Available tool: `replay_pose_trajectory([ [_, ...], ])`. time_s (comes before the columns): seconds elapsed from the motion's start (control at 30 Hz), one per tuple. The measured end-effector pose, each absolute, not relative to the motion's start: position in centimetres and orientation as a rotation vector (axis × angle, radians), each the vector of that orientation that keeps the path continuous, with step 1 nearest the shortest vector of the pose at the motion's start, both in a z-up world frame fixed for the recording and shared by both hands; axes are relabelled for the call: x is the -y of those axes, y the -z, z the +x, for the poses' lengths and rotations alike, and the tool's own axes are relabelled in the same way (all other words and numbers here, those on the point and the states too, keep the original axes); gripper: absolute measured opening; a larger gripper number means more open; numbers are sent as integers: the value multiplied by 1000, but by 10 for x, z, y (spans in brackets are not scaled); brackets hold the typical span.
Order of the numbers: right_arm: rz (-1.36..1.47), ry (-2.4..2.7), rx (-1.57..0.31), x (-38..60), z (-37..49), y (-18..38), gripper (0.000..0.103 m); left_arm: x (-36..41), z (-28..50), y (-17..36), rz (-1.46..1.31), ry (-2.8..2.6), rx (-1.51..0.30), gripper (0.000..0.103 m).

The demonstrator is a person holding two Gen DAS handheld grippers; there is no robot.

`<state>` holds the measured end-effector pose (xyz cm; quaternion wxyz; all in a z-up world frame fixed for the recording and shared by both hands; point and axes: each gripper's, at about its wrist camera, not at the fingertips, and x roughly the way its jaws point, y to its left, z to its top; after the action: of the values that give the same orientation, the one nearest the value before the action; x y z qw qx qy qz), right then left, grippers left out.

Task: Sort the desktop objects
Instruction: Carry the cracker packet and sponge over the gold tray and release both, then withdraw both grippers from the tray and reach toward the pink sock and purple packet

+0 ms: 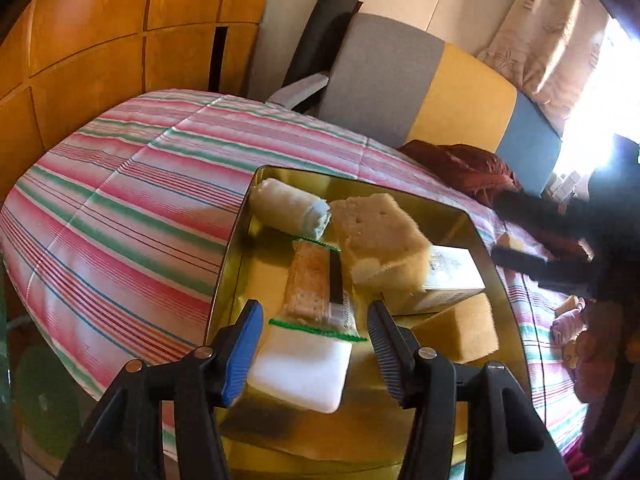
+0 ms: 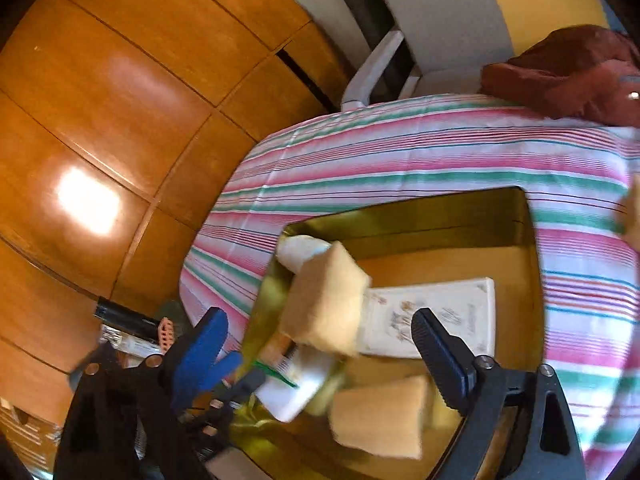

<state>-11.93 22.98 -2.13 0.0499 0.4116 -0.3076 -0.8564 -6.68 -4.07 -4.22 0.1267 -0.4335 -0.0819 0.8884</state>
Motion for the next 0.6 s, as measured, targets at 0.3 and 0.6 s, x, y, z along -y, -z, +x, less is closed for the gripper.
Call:
replay_pose_trajectory([
  [0.3, 1236, 2824, 714, -225, -71, 11, 102, 31, -46, 17, -1174, -2586, 206, 55],
  [0.6, 1189, 3090, 538, -242, -14, 6, 103, 2, -29, 3, -1120, -2520, 140, 55],
])
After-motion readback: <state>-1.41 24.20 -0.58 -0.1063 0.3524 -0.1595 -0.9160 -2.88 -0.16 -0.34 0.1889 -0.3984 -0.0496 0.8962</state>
